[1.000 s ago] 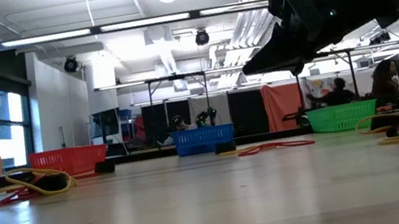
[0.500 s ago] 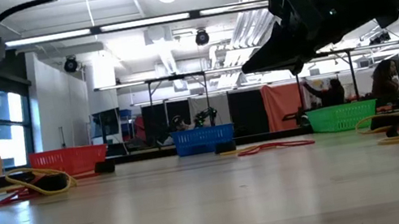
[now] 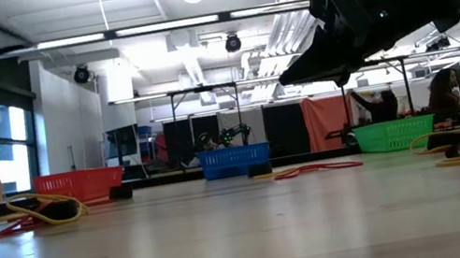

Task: Sort rubber bands into baskets
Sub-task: Put the black rubber band into the blue bin

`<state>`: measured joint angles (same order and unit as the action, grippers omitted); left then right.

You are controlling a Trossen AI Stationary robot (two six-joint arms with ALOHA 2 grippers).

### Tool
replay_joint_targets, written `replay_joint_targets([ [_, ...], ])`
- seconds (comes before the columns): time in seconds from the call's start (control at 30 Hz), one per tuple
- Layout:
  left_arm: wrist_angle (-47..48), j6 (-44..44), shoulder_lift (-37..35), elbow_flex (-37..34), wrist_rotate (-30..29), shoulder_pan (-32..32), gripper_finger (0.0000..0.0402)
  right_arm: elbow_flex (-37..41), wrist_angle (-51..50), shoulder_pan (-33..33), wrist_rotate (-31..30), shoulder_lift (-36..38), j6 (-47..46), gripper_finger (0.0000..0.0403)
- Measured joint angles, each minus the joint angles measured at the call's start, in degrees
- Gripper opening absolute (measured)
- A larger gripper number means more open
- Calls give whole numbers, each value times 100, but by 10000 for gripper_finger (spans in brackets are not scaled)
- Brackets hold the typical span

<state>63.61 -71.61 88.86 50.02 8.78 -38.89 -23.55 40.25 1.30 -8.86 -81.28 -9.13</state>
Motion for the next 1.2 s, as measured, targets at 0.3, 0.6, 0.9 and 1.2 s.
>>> replay_joint_targets([
  [0.3,-76,-488,0,-214,428,-304,133,0,-17,0,0,0,-4,0],
  [0.6,-388,-482,0,-261,426,-361,131,0,-17,8,0,0,-48,0],
  [0.9,-738,-538,0,-761,777,-474,131,0,-63,114,-12,0,-29,0],
  [1.2,-1250,-519,0,-806,730,-479,118,0,-82,112,-47,0,9,0],
])
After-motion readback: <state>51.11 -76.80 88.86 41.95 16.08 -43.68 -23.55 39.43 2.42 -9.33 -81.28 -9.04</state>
